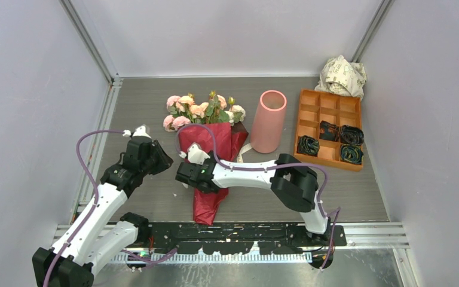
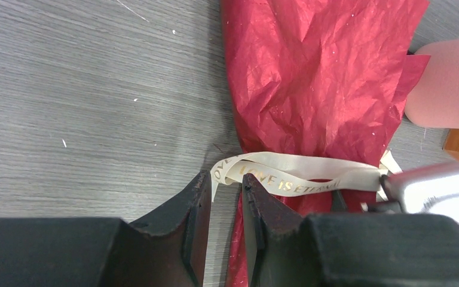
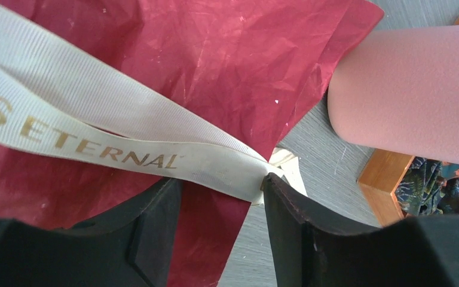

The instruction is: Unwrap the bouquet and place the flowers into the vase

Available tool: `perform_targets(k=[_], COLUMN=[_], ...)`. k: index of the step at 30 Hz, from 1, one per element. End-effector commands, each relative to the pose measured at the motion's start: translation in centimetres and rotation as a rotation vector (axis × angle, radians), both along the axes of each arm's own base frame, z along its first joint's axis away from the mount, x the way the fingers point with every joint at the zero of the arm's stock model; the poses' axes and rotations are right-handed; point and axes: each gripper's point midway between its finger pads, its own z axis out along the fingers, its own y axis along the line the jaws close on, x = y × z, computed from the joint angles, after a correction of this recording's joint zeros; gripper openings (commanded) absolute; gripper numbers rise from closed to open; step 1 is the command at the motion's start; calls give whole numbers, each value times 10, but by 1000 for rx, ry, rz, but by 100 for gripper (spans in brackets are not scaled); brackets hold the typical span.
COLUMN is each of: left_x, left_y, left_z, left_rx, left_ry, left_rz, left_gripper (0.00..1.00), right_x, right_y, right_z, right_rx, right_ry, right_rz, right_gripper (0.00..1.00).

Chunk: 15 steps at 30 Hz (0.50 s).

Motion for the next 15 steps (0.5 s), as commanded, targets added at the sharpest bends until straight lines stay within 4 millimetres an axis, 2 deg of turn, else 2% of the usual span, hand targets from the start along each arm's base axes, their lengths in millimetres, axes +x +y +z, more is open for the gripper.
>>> perform_targets(k=[1, 7, 12, 15], left_x=[4, 3, 6, 8], left_y=[1, 2, -4, -6], left_z=[13, 11, 9, 8], left_rx=[-5, -2, -20, -25], left_ry=[-52, -52, -45, -40], left_rz=[6, 7, -8, -14], left_gripper=[27, 27, 27, 27], right_x=[25, 27, 26, 27], right_y=[6, 7, 5, 1], right_z=[15, 30, 47, 55], right_rx=[22, 52, 91, 112], right_ry=[-77, -93, -101, -106], right_rz=[-21, -19, -22, -30], right_gripper=[55, 37, 33, 25])
